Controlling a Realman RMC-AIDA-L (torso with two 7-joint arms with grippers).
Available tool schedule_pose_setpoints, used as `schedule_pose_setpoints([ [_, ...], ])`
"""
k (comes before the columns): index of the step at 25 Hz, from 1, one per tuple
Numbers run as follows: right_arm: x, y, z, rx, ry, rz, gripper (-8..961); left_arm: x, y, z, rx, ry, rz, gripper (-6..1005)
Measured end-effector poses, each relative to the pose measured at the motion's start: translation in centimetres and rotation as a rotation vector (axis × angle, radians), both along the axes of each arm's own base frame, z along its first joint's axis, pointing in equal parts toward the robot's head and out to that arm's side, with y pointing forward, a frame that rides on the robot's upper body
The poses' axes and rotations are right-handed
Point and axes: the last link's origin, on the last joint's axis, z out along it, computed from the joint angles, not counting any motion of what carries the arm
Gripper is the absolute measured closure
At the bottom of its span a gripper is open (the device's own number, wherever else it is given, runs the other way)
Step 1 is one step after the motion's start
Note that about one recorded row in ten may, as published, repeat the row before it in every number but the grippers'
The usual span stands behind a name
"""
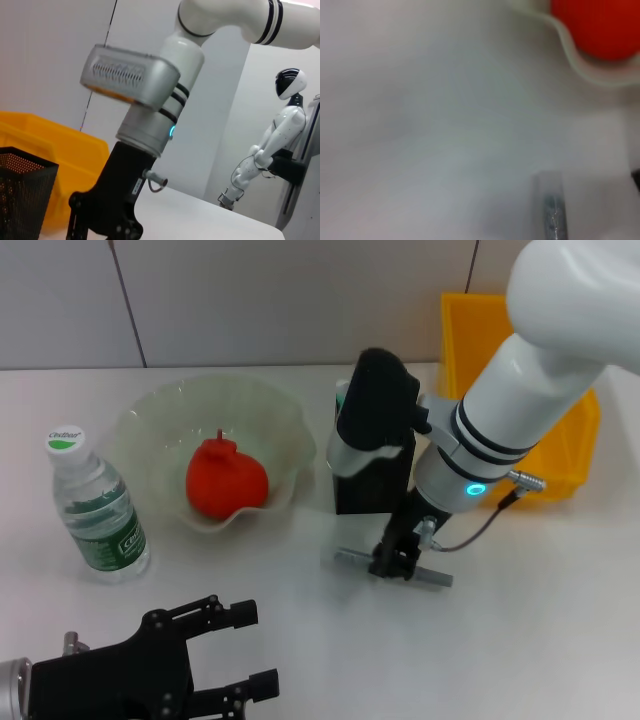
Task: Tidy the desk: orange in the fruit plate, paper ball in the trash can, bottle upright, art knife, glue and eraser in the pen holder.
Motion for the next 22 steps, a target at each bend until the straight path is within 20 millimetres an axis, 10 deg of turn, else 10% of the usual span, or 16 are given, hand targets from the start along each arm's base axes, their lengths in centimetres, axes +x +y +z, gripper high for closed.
schedule_pose_setpoints([
  [14,-3.7,-2.6,5.6,0.088,0.499,0.143,818,0.0,0.0,0.3,0.004,-0.007,-0.004,197],
  [22,-1.8,-2.4,10.4,0.250,0.870,0.121,819,0.1,0.0,0.4,0.012,-0.007,-0.022,197],
])
